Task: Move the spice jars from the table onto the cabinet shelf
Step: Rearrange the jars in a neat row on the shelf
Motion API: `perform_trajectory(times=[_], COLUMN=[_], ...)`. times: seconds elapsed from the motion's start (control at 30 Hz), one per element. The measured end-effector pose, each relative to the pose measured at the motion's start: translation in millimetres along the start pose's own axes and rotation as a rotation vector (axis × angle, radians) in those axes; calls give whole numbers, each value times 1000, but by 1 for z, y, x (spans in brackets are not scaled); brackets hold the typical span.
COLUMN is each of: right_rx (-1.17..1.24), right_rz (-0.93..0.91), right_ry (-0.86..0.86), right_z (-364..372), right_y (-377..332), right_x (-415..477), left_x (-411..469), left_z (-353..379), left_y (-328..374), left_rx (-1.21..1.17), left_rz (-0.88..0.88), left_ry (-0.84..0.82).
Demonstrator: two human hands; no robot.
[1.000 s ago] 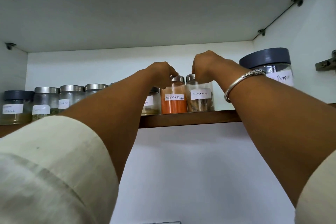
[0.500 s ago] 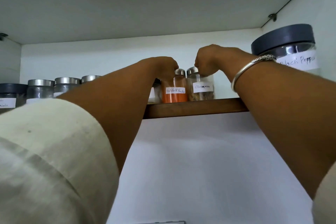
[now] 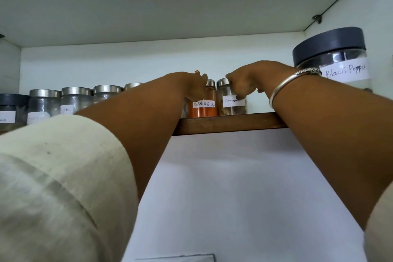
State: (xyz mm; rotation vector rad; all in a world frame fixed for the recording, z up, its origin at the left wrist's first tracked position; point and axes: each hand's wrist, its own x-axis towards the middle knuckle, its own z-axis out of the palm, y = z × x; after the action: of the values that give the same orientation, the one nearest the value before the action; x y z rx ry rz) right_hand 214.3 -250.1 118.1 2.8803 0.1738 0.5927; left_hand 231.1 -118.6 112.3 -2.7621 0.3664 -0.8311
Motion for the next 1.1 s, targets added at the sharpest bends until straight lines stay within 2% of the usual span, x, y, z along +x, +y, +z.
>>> perform_trajectory(times=[0.1,0.23,0.3,0.43,0.53,0.7,0.8,0.87,1.0,1.1], right_rx=[-25,149,136,45,-55,-225,-144,-45,284,215], right_rz=[71,-15,-53,-42,-16,23,95,170,184,153], right_ry=[143,351,414,479,480,520,594,568,311,317], right_z=[5,7,8,4,-4,-30,-50,-59,-57,-46], right_y=[4,3,0,5,9,25,49,70,100,99], right_x=[5,1,-7,-29,-52,-92,-116,-131,-153,-154], left_x=[-6,-18,-24,-47,-67,-93,-103,-108,-117,-121], left_z=[-2,-9,-12,-15,-9,-13,-13,-12,-11,-12], left_y=[0,8,15,32,49,54,59,63,70,76], left_rx=[-131,-260,-274,-239,-228,-398,-502,-534,-417,-361], left_rz=[10,19,35,34,54,59,33,10,-69,-75], left_ry=[96,233,260,271,210,146,147,150,149,162])
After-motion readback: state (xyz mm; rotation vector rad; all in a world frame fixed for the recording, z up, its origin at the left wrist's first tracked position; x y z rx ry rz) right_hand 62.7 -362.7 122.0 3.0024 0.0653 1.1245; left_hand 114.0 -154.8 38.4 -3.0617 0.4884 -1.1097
